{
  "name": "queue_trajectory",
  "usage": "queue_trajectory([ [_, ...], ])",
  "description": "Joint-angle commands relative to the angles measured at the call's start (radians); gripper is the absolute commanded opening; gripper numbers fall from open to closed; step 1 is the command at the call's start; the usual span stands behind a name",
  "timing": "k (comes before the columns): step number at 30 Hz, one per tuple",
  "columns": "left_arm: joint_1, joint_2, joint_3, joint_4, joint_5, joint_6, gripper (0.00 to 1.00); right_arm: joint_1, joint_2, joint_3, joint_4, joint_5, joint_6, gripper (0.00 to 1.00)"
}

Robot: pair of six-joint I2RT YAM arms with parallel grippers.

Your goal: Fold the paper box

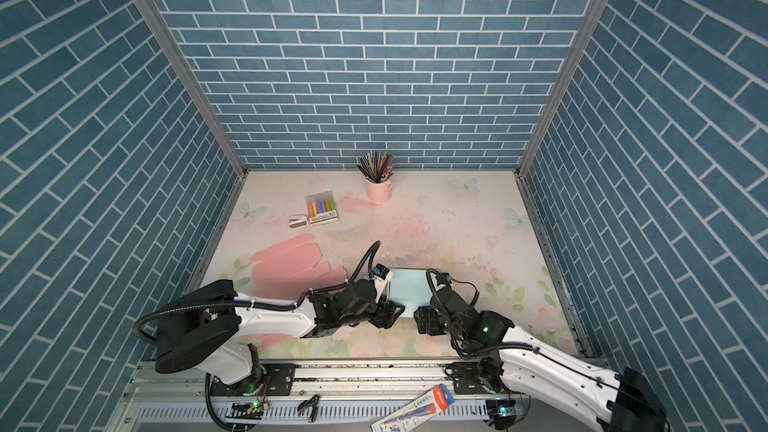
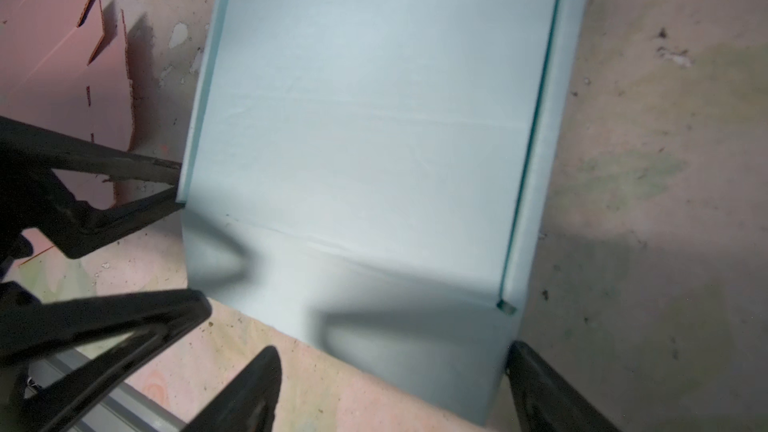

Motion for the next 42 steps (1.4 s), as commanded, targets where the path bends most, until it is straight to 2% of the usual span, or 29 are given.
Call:
queue_trajectory([
  [1,-0.025,0.004,-0.005,0.008,-0.021,-0.028,0.75,0.009,-0.01,-0.003,0.028,-0.017,0.034,0.85],
  [11,-0.026,-0.034,-0.022,-0.023,-0.061,-0.05,0.78,0.036,-0.008,-0.004,0.05,-0.016,0.054,0.84],
  [14,-0.026,-0.057,-0.038,-0.034,-0.074,-0.058,0.88,0.048,-0.013,-0.003,0.044,-0.008,0.06,0.84],
  [32,-0.032,-0.147,-0.106,-0.095,-0.125,-0.111,0.88,0.054,0.0,-0.018,0.072,-0.01,0.062,0.88],
  [42,-0.09,-0.157,-0.059,-0.166,-0.184,-0.137,0.88,0.056,0.029,-0.009,0.088,-0.009,0.051,0.91],
])
